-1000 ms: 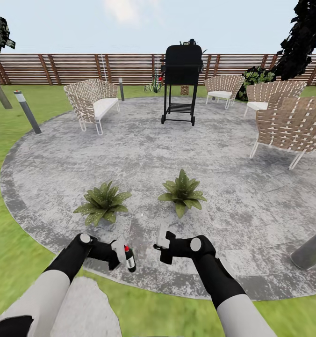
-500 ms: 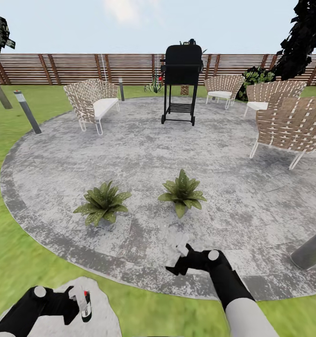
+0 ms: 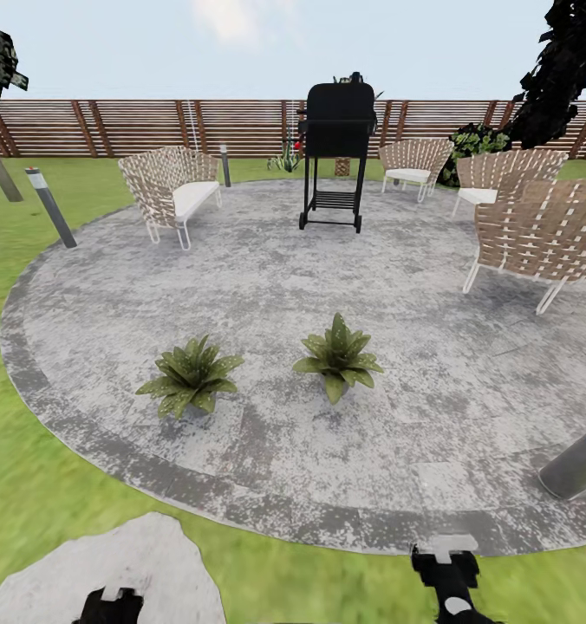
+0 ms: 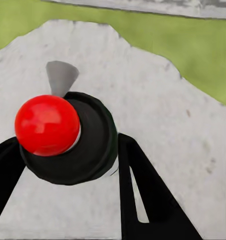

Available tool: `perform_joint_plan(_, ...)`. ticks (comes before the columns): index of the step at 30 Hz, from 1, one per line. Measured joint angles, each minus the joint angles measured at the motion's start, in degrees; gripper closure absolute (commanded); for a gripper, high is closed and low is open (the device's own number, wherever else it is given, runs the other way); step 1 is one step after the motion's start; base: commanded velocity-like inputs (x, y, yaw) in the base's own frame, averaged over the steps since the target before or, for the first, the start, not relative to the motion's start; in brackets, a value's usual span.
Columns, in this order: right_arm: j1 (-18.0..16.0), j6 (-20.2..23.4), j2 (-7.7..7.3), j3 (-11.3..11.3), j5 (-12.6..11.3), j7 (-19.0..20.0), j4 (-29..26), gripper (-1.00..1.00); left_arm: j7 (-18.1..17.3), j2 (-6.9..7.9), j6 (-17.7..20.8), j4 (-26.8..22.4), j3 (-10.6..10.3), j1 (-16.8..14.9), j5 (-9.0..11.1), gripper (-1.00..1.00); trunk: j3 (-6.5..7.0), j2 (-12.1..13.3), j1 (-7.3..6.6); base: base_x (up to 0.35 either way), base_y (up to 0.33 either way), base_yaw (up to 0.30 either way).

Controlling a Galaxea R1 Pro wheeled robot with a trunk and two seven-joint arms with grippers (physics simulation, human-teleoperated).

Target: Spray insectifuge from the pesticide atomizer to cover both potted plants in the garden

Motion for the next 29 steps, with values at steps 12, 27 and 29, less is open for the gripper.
perform_joint_plan(12, 1.9, -1.15, 0.67, 0.0, -3.03, -1.58, 0.87, -1.0, 6.76, -1.75, -0.32, 4.99, -0.04, 0.01, 1.14, 1.0, 0.0, 0.0, 0.0, 0.0, 0.0, 0.0)
perform_joint_plan(27, 6.52, -1.04, 1.12, 0.12, -3.0, -1.57, 0.9, -1.0, 6.76, -1.33, -0.4, 5.01, -0.02, 0.03, 2.91, 1.0, 0.0, 0.0, 0.0, 0.0, 0.0, 0.0)
perform_joint_plan(29, 6.53, -1.03, 2.05, 0.15, -2.96, -1.58, 0.91, -1.0, 6.76, -1.32, -0.42, 5.01, -0.05, 0.02, 3.12, 1.0, 0.0, 0.0, 0.0, 0.0, 0.0, 0.0)
